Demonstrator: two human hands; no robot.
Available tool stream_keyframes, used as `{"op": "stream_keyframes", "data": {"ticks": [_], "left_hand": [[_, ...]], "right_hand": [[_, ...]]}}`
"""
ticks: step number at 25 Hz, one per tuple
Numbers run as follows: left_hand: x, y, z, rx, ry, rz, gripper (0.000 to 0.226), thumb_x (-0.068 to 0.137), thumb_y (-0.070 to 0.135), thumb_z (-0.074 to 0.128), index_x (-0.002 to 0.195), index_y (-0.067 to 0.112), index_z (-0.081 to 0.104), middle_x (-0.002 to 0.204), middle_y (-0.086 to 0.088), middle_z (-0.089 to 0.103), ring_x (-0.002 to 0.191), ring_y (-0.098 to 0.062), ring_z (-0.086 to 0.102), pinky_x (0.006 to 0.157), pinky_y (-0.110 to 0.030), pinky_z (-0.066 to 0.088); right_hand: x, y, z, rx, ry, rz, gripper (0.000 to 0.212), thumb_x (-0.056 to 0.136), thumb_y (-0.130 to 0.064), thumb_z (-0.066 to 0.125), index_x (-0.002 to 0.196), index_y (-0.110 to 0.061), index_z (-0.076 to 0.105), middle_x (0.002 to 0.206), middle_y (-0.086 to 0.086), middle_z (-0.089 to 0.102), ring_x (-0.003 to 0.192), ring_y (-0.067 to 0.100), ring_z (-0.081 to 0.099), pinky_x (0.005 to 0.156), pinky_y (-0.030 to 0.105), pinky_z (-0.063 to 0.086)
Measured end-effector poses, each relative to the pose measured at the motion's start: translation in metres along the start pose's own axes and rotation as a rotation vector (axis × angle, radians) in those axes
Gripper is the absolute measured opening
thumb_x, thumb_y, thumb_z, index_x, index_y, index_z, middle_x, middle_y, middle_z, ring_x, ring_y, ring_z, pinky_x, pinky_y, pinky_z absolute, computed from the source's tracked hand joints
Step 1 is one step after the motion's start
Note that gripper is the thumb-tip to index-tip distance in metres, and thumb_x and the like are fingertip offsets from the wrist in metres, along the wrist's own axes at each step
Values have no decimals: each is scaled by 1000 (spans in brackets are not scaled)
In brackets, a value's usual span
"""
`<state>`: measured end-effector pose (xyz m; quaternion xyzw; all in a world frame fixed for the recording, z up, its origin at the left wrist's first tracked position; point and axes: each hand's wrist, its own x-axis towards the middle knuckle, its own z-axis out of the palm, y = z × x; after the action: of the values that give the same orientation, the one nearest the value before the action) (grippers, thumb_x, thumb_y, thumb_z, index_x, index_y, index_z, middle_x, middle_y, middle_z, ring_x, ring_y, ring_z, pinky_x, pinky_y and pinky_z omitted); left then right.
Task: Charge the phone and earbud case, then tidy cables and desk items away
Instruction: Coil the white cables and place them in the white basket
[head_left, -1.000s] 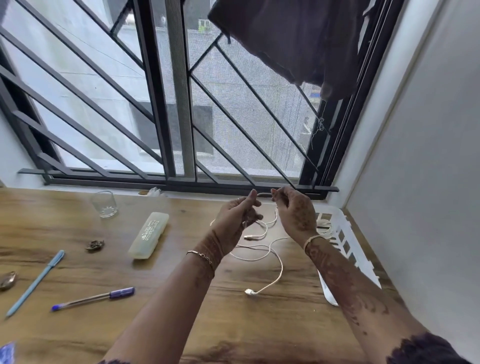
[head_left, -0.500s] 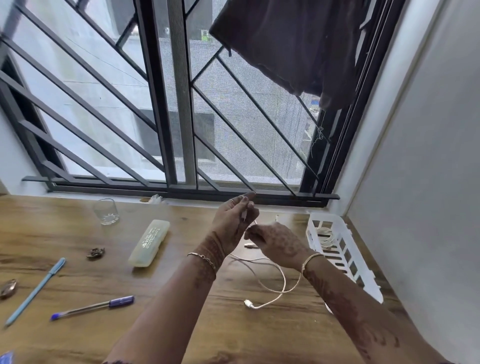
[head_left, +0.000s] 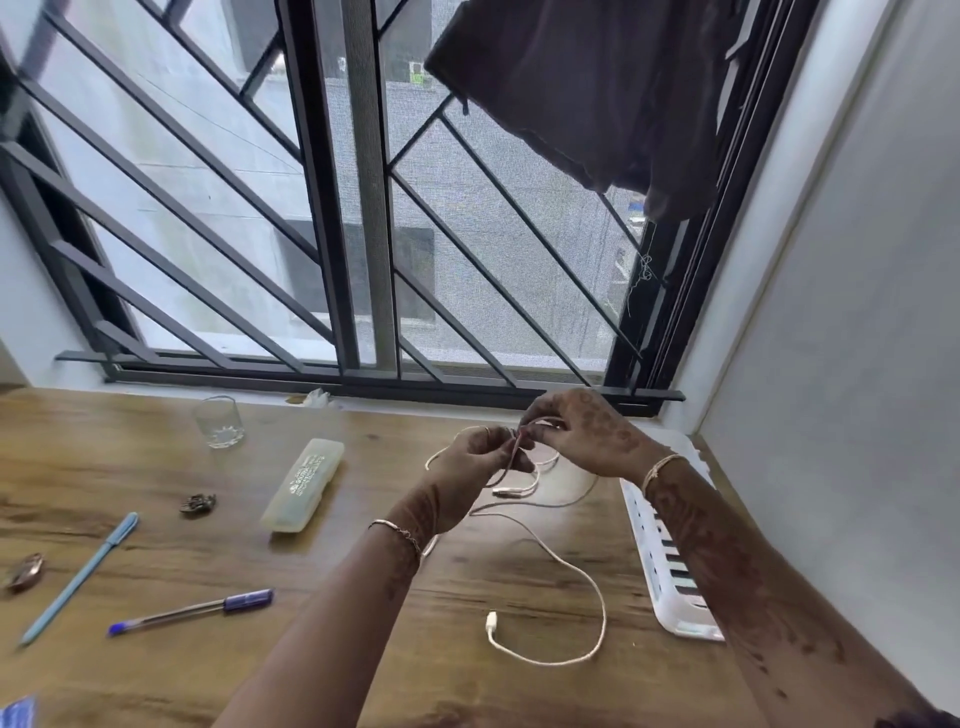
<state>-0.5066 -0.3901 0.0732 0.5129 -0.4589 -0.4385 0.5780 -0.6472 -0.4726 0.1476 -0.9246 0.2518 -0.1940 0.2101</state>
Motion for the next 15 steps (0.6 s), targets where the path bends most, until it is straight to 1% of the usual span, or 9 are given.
{"op": "stream_keyframes", "data": {"ticks": [2,3,4,6,8,10,12,14,15], "left_hand": [[-4,7,2,-117,-46,-39,22,97,2,42,94,8,63,64,2,60,59,-7,58,58,-11,42],[-7,10,3,-221,-72,-69,25,98,3,38,96,6,63,61,3,56,54,-7,53,58,-12,42],[-9,13,3,-323,-87,-105,27,99,4,35,99,3,62,59,3,52,52,-6,48,64,-15,43],[-11,15,3,-456,-92,-170,29,100,8,32,102,1,60,55,4,44,46,-5,40,83,-26,44],[-11,15,5,-526,-94,-192,32,101,18,32,102,1,59,52,6,38,40,-5,34,90,-36,48],[-11,19,8,-582,-107,-185,37,100,31,35,95,4,60,50,7,32,37,-4,27,83,-38,56],[-7,25,11,-643,-87,-157,32,97,33,40,88,8,58,49,8,28,36,-3,24,76,-36,59],[-4,34,13,-726,-48,-118,29,98,30,40,81,11,54,49,8,31,37,-4,28,71,-31,59],[-1,36,14,-767,-25,-102,29,98,30,38,79,12,52,49,8,33,37,-4,31,67,-29,59]], "right_hand": [[3,6,2,68,29,6,6,86,-16,67,86,-17,73,83,-5,72,82,8,66,77,19,48],[5,9,5,98,52,14,6,86,-17,67,88,-16,73,84,-5,72,83,8,65,75,17,46],[6,12,7,120,74,20,7,87,-18,67,90,-17,73,86,-6,72,84,6,64,74,14,44],[7,16,11,136,108,15,9,89,-20,65,91,-18,73,87,-10,71,81,-1,61,72,10,40],[7,18,15,123,154,18,12,92,-22,62,91,-19,73,85,-11,71,74,-7,58,69,10,40],[5,17,21,125,219,33,13,92,-24,60,89,-18,72,79,-13,70,66,-9,57,67,11,41],[-1,17,29,127,272,53,14,93,-20,59,89,-17,71,71,-20,62,62,-13,55,63,6,36],[-8,14,38,114,254,73,16,94,-16,56,95,-15,72,75,-20,63,58,-12,52,61,4,35],[-12,12,43,98,225,80,17,94,-15,55,98,-14,72,80,-15,67,60,-9,51,61,7,36]]}}
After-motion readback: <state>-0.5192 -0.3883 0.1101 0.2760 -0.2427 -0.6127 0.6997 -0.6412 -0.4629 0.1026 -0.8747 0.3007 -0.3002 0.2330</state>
